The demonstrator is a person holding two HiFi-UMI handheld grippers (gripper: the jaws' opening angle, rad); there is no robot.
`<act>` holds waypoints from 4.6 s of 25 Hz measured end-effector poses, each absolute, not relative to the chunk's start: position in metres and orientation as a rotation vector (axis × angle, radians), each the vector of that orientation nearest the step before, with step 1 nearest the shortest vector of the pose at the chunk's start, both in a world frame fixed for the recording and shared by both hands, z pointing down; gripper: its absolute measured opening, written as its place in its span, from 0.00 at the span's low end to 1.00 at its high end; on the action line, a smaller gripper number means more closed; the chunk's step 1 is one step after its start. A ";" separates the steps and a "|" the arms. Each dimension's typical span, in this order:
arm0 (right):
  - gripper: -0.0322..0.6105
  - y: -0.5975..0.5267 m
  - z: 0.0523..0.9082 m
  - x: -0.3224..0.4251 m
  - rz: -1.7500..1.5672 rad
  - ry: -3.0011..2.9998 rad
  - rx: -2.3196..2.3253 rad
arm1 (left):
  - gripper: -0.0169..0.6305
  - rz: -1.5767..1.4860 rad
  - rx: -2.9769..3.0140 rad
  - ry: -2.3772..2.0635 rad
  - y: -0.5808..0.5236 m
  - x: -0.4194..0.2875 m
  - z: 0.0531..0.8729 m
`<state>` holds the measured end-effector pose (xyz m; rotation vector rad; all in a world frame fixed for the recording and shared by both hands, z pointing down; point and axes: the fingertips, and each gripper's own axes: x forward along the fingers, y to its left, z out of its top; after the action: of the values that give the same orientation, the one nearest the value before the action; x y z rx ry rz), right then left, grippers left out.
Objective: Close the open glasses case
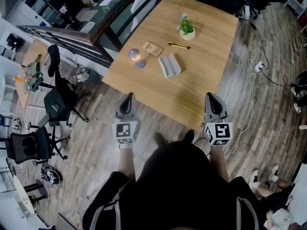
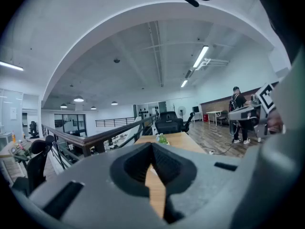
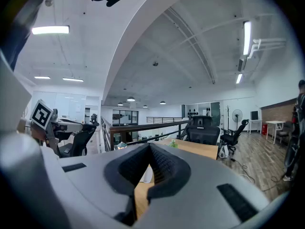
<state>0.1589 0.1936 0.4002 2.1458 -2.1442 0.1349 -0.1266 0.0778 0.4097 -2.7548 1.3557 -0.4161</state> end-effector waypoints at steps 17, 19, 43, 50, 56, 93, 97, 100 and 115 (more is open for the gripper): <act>0.07 0.203 0.421 0.209 0.232 -2.290 2.122 | 0.02 -0.423 -2.683 1.465 0.089 -0.077 0.406; 0.07 0.204 0.425 0.216 0.244 -2.312 2.115 | 0.02 -0.417 -2.659 1.475 0.091 -0.070 0.402; 0.07 0.054 0.440 0.179 0.305 -2.084 2.073 | 0.02 -0.385 -2.833 1.242 -0.068 -0.079 0.448; 0.07 0.027 0.457 0.162 0.342 -2.011 2.054 | 0.02 -0.354 -2.914 1.136 -0.101 -0.068 0.457; 0.07 -0.001 0.458 0.166 0.325 -2.085 2.027 | 0.02 -0.361 -2.899 1.192 -0.110 -0.062 0.455; 0.21 -0.142 0.688 0.173 0.869 -2.040 1.619 | 0.02 -0.531 -2.918 1.460 -0.047 -0.076 0.505; 0.21 -0.148 0.707 0.163 0.911 -2.029 1.583 | 0.02 -0.535 -2.917 1.527 -0.044 -0.087 0.508; 0.20 -0.150 0.721 0.159 0.937 -2.012 1.562 | 0.02 -0.572 -2.913 1.474 -0.043 -0.086 0.516; 0.08 -0.154 0.707 0.162 0.068 -1.611 1.344 | 0.02 -0.609 -2.904 1.435 -0.043 -0.082 0.518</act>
<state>0.1619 -0.1537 0.7070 1.3436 -1.6106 0.0677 -0.0818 -0.0432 0.5182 -2.9039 1.4350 -0.6086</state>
